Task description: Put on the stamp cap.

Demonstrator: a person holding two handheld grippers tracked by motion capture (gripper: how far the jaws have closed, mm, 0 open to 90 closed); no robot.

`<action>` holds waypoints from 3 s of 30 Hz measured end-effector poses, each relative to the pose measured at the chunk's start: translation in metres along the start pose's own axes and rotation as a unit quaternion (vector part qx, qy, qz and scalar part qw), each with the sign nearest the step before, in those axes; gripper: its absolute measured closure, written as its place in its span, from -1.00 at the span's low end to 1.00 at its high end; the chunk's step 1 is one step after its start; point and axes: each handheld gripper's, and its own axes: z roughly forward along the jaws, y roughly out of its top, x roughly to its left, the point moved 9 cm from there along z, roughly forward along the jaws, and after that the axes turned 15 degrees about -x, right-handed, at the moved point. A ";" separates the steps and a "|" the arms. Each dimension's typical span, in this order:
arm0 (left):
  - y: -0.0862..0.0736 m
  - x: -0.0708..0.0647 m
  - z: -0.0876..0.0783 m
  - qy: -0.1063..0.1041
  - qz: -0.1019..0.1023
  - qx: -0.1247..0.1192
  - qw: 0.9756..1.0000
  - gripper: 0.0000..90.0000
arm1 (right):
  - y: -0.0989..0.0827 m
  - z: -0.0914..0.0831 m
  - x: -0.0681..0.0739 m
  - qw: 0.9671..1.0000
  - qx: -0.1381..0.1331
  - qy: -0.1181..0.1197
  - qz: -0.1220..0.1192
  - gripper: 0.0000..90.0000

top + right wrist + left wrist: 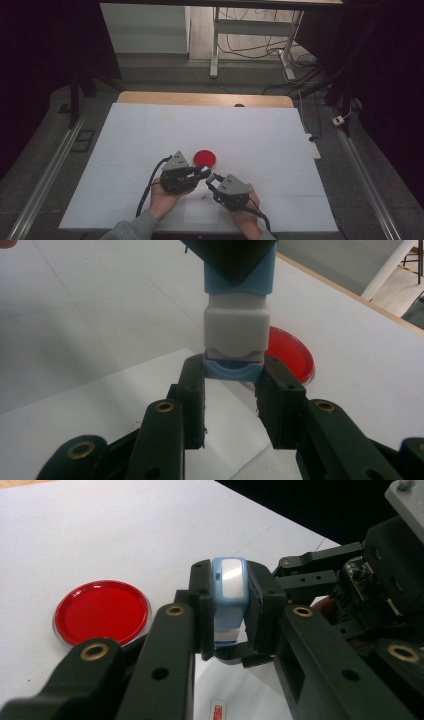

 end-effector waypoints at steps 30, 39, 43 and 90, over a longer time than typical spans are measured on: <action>-0.004 0.000 0.002 -0.005 -0.004 0.006 1.000 0.69 | 0.002 -0.002 -0.001 1.000 0.001 -0.015 -0.018 0.47; -0.007 0.000 0.002 -0.010 -0.011 0.018 1.000 0.69 | 0.001 -0.002 0.000 0.999 0.009 -0.013 -0.044 0.47; -0.008 0.000 0.003 -0.011 -0.013 0.022 1.000 0.69 | 0.002 -0.002 0.002 0.998 0.012 -0.010 -0.058 0.47; -0.006 0.004 0.000 -0.008 -0.015 0.012 1.000 0.69 | -0.003 -0.007 -0.006 1.000 0.005 0.020 0.010 0.22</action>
